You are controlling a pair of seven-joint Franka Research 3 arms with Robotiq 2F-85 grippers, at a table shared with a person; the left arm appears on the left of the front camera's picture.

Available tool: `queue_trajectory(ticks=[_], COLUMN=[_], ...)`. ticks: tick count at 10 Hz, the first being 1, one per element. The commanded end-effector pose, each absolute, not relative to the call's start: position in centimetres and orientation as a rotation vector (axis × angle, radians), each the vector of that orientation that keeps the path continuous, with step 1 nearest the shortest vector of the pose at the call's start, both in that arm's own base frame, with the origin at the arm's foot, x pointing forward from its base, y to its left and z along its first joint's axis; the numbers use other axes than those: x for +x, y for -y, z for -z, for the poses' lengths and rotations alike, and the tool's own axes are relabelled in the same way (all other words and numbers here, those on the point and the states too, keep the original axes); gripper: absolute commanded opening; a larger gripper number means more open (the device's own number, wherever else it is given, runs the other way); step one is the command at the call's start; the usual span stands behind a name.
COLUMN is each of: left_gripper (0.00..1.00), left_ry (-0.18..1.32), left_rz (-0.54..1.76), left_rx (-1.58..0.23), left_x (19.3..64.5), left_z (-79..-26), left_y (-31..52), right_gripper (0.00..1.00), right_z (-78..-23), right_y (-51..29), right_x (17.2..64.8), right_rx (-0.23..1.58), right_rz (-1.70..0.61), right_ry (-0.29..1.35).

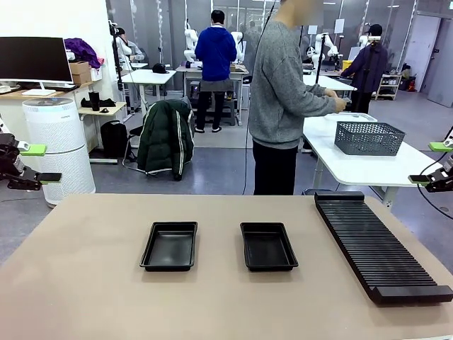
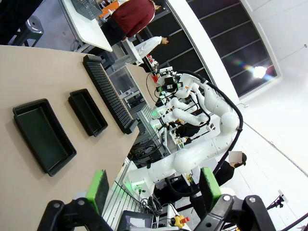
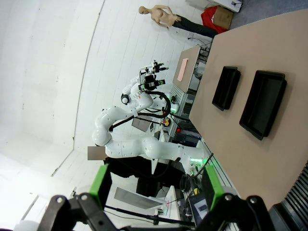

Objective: Inspect and transfer BCBs to ESD trays.
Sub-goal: Pick up the Blank PCB from the PCB Rack and place it in the left ESD tray.

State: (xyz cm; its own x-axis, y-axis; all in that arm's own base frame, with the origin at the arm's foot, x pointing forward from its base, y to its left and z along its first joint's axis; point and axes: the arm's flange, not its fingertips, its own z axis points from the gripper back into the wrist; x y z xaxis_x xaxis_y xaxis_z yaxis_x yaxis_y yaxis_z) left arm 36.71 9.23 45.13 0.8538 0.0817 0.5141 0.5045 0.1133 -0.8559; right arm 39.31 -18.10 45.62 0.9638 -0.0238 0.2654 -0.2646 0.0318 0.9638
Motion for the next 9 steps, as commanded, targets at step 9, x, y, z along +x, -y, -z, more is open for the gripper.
queue_trajectory(ticks=[9], left_gripper=[1.0], left_ry=[0.498], left_rz=[0.32], left_rx=[-1.444], left_x=[36.72], left_z=[-45.15], left_y=[-9.3], right_gripper=[1.0], right_z=[-45.74], right_y=[18.1], right_x=[39.29], right_rx=[1.52], right_rz=[-0.185], right_ry=[0.228])
